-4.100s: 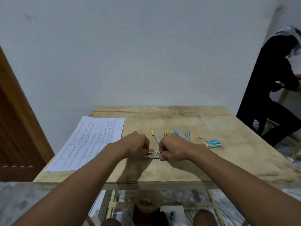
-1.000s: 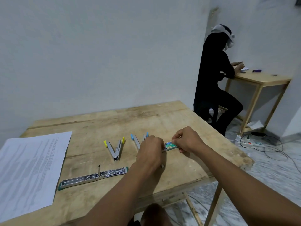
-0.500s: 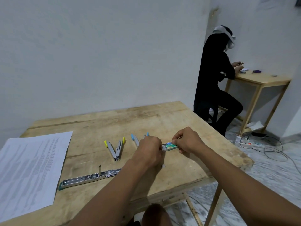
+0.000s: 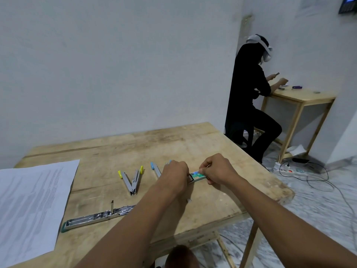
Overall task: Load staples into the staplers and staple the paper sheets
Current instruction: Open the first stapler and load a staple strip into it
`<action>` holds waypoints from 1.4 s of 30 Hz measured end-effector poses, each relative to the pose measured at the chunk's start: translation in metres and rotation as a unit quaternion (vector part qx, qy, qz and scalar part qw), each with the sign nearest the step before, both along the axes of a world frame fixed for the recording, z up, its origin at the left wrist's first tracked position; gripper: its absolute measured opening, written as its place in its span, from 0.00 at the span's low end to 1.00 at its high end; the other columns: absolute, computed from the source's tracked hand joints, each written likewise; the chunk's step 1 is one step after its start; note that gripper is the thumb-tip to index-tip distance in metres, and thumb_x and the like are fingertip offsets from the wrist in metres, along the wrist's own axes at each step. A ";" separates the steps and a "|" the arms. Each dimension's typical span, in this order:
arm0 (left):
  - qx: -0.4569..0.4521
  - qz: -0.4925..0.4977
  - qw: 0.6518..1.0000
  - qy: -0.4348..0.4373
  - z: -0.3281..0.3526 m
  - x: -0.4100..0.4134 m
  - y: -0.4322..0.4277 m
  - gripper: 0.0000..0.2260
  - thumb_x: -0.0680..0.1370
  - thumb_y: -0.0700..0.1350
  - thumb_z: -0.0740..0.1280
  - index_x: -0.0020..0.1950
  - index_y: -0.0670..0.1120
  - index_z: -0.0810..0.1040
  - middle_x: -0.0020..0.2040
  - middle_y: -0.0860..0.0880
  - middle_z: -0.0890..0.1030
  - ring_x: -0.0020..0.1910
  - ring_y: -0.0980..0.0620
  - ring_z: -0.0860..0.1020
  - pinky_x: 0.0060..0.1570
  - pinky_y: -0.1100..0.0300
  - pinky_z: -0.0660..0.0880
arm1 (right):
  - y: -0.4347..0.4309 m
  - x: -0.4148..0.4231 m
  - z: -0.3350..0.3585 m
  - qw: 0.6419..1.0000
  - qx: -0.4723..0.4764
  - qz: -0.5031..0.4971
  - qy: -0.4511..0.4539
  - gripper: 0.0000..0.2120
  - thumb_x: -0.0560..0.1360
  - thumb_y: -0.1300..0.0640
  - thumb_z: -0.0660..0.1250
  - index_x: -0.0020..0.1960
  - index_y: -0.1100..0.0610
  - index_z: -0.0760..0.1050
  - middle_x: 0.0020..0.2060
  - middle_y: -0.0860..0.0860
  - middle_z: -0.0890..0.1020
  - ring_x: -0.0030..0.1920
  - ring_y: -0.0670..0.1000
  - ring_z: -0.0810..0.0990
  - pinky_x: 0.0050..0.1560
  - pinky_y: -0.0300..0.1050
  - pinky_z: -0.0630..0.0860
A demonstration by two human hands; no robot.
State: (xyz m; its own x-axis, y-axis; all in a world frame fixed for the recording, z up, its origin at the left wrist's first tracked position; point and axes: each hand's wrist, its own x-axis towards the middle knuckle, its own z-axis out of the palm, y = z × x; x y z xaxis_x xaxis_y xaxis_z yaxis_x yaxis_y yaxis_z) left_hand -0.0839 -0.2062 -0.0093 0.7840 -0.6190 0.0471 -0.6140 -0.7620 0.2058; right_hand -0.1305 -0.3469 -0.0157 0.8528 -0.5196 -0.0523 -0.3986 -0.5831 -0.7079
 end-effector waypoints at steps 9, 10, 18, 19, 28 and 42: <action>-0.057 0.056 0.991 0.110 0.001 0.014 -0.001 0.17 0.72 0.51 0.73 0.57 0.43 0.83 0.52 0.43 0.84 0.50 0.47 0.80 0.44 0.56 0.77 | 0.000 0.000 0.001 1.000 -0.002 0.001 -0.001 0.05 0.74 0.59 0.71 0.40 0.57 0.81 0.35 0.56 0.83 0.23 0.49 0.77 0.28 0.38 0.77; -0.066 0.061 0.989 0.120 0.002 0.015 0.000 0.18 0.71 0.51 0.73 0.57 0.43 0.83 0.52 0.44 0.84 0.49 0.48 0.80 0.44 0.56 0.78 | 0.000 0.000 0.001 1.000 -0.003 0.002 -0.001 0.04 0.74 0.58 0.71 0.40 0.58 0.82 0.35 0.56 0.84 0.23 0.49 0.77 0.29 0.38 0.77; -0.163 0.076 0.971 0.160 0.003 0.013 0.004 0.01 0.72 0.39 0.71 0.41 0.44 0.82 0.47 0.46 0.85 0.49 0.49 0.81 0.47 0.54 0.81 | 0.000 0.002 0.001 1.000 -0.010 0.003 0.002 0.05 0.74 0.58 0.72 0.40 0.57 0.81 0.35 0.56 0.84 0.22 0.48 0.77 0.31 0.40 0.79; -0.172 0.080 0.969 0.159 0.003 0.013 0.004 0.02 0.72 0.39 0.70 0.40 0.45 0.81 0.46 0.45 0.85 0.49 0.49 0.81 0.47 0.53 0.81 | 0.000 0.001 0.001 1.000 -0.011 0.002 0.002 0.05 0.74 0.57 0.72 0.41 0.57 0.81 0.35 0.56 0.83 0.23 0.48 0.77 0.31 0.40 0.79; -0.277 0.091 0.939 0.180 0.007 0.012 0.013 0.04 0.74 0.37 0.70 0.41 0.44 0.83 0.42 0.43 0.85 0.44 0.47 0.83 0.48 0.52 0.81 | 0.003 -0.001 0.002 0.999 -0.046 0.005 -0.003 0.06 0.75 0.56 0.70 0.48 0.58 0.83 0.45 0.59 0.85 0.37 0.55 0.83 0.43 0.47 0.82; -0.421 0.116 0.868 0.237 0.024 -0.001 0.068 0.06 0.75 0.31 0.68 0.40 0.40 0.79 0.35 0.39 0.81 0.29 0.49 0.80 0.38 0.56 0.81 | 0.055 -0.016 0.042 0.970 0.200 0.110 -0.080 0.07 0.75 0.61 0.69 0.49 0.66 0.81 0.39 0.59 0.82 0.28 0.47 0.74 0.24 0.34 0.70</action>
State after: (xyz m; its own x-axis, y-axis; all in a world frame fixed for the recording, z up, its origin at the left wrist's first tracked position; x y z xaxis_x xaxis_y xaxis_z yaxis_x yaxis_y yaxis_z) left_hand -0.0846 -0.1385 0.0150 0.9378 -0.3443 0.0446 -0.1584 -0.3098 0.9375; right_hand -0.1468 -0.2919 0.0258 0.9549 -0.2887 -0.0696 -0.1614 -0.3079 -0.9376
